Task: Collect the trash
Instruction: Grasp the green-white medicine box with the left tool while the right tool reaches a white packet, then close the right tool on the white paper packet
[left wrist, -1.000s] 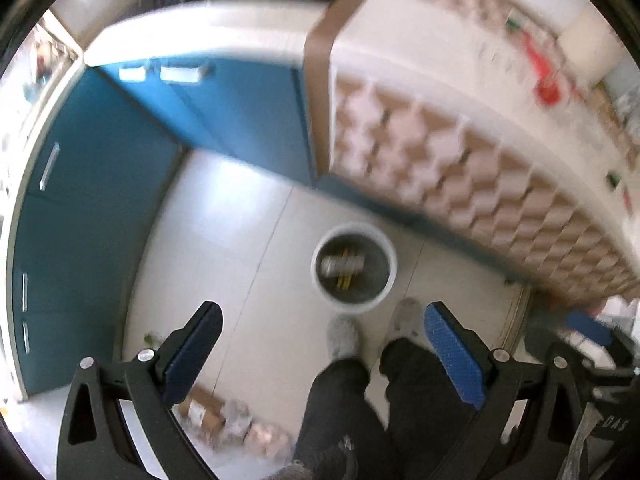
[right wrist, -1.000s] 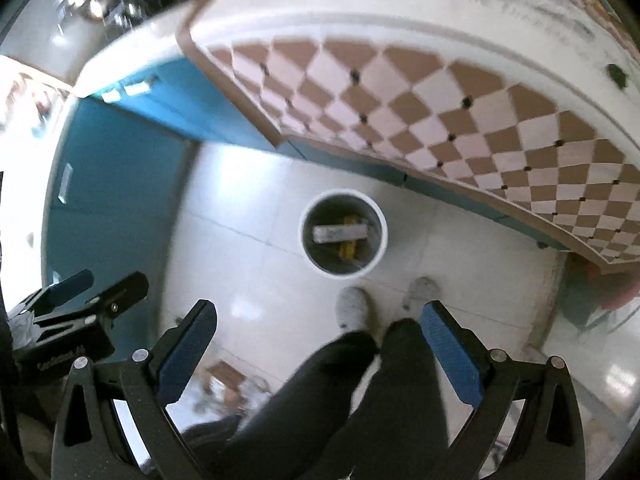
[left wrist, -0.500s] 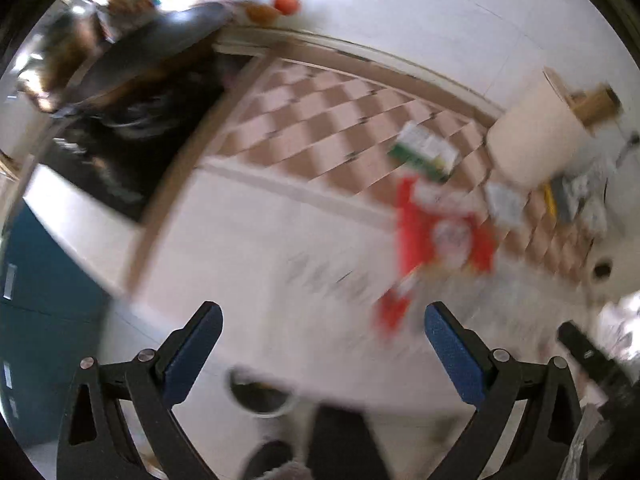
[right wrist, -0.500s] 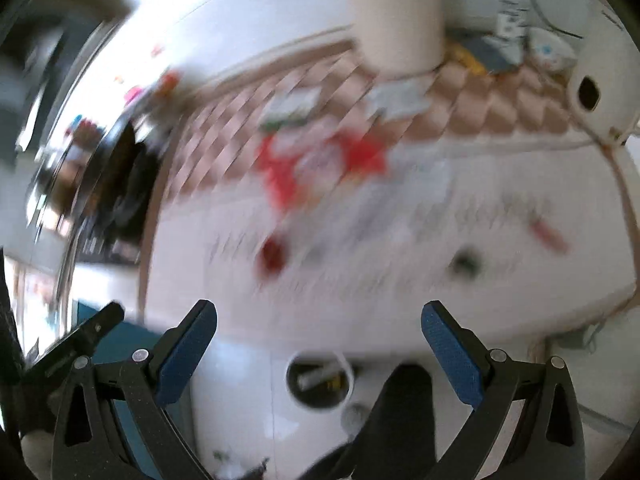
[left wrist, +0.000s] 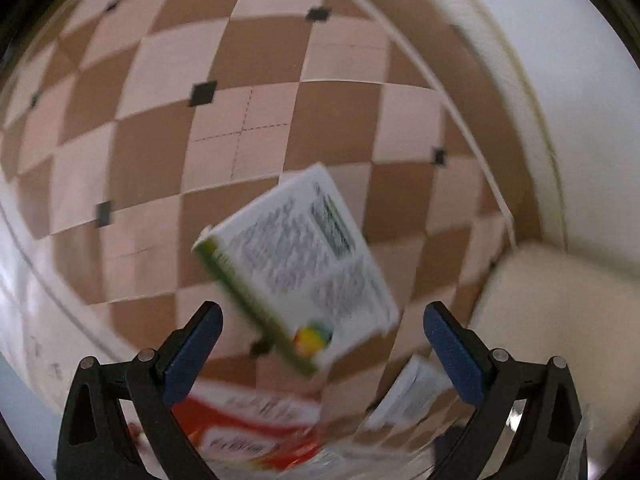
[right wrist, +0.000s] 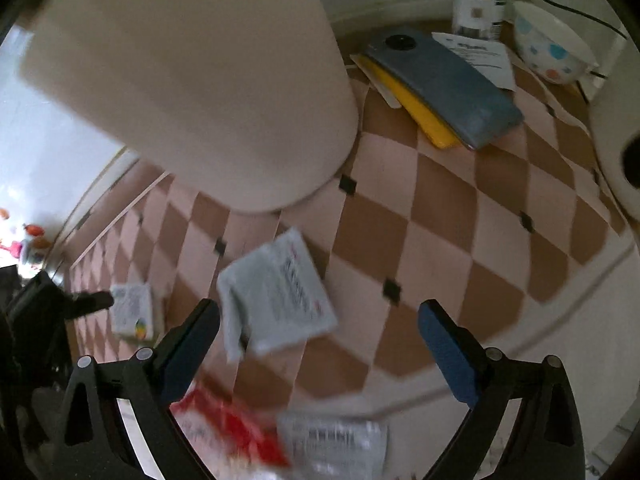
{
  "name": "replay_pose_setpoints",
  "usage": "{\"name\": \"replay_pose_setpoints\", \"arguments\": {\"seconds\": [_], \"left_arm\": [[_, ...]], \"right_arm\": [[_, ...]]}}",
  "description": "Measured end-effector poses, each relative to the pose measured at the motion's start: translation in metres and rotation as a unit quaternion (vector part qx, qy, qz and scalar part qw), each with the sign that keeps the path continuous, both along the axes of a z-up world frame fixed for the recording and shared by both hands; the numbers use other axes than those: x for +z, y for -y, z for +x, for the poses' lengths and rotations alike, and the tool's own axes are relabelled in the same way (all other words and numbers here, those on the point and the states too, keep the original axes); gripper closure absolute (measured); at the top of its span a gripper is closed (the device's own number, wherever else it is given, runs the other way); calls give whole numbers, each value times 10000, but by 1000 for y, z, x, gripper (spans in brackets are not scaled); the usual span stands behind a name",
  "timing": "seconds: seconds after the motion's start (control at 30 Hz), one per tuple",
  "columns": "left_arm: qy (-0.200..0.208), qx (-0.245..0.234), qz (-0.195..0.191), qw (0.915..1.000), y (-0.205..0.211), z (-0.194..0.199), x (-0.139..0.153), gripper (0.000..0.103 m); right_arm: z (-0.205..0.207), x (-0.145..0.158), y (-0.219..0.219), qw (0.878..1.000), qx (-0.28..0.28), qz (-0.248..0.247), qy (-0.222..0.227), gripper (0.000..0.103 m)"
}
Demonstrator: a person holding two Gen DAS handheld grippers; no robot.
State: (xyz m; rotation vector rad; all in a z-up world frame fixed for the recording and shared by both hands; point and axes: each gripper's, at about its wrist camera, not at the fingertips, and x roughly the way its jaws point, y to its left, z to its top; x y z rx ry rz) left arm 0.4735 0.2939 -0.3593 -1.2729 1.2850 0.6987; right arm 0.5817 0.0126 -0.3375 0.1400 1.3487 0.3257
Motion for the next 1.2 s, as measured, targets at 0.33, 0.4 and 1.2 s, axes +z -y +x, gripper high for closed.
{"name": "replay_pose_setpoints", "arguments": {"seconds": [0.33,0.4,1.2], "left_arm": [[-466,-2241,1935,9540,34,37,17,28],[-612,-2954,2395,9229,49,36,19,28],[145,-2793,4018,8720,90,-81,139,33]], "right_arm": [[10,-40,-40,9992,350,-185,-47,10],[3,-39,-50,9976,565,-362,140,13],[-55,50,-19,9885,887,306,1183,103]]}}
